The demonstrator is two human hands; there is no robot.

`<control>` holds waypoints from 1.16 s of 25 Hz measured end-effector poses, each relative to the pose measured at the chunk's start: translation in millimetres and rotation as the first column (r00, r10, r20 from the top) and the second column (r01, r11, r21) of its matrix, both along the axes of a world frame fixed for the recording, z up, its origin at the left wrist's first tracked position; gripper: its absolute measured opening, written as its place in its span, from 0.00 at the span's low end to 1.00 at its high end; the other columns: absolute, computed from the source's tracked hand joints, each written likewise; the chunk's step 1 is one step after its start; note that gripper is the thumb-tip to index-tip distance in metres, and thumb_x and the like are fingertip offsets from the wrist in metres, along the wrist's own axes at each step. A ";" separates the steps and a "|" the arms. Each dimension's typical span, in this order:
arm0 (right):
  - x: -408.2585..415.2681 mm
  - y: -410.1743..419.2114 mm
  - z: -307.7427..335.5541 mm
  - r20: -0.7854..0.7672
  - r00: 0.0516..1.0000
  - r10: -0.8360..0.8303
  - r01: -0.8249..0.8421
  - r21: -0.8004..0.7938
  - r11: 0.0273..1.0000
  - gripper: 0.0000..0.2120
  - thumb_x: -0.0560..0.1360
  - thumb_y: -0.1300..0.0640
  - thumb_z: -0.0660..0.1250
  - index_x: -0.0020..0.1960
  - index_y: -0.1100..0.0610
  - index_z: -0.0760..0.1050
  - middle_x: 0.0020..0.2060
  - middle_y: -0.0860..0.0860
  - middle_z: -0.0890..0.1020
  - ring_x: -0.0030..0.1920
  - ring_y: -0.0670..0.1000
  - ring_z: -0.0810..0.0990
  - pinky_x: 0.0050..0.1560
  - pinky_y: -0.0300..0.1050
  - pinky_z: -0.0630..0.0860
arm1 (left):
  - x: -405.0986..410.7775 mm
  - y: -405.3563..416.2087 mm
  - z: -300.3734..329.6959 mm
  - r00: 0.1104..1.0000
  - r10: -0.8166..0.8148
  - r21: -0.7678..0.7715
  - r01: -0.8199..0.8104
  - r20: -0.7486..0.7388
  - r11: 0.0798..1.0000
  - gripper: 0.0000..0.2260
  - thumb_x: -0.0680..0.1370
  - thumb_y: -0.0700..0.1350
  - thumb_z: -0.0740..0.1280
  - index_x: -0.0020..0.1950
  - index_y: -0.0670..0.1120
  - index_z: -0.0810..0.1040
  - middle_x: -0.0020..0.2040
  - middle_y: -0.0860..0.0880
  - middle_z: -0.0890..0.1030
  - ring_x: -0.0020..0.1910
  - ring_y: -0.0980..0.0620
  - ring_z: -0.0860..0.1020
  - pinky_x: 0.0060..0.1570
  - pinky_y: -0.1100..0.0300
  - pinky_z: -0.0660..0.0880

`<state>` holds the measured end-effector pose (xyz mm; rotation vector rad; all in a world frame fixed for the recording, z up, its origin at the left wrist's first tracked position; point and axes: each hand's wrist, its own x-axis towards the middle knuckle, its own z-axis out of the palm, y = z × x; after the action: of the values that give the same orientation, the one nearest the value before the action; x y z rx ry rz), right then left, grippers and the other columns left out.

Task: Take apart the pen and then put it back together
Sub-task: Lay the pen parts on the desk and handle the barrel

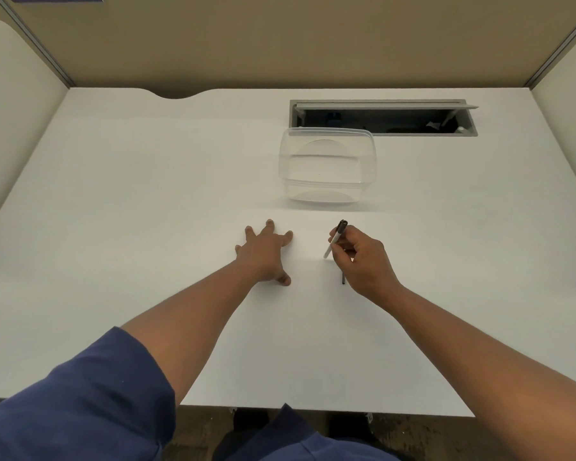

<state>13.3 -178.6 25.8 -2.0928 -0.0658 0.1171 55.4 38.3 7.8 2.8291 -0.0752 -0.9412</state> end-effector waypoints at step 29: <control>3.0 -0.6 -8.4 -0.061 0.996 0.071 -0.079 -0.147 0.986 0.02 0.79 0.53 0.59 0.49 0.48 0.70 0.36 0.53 0.80 0.35 0.58 0.77 0.38 0.61 0.80 | 0.5 -0.4 1.1 1.000 -0.004 0.010 0.004 0.003 1.000 0.51 0.64 0.56 0.81 0.80 0.62 0.55 0.82 0.50 0.47 0.78 0.34 0.46 0.68 0.32 0.65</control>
<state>16.4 -179.2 17.5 -2.2353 -0.1047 0.2325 55.8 37.9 8.9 2.8402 -0.0767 -0.9405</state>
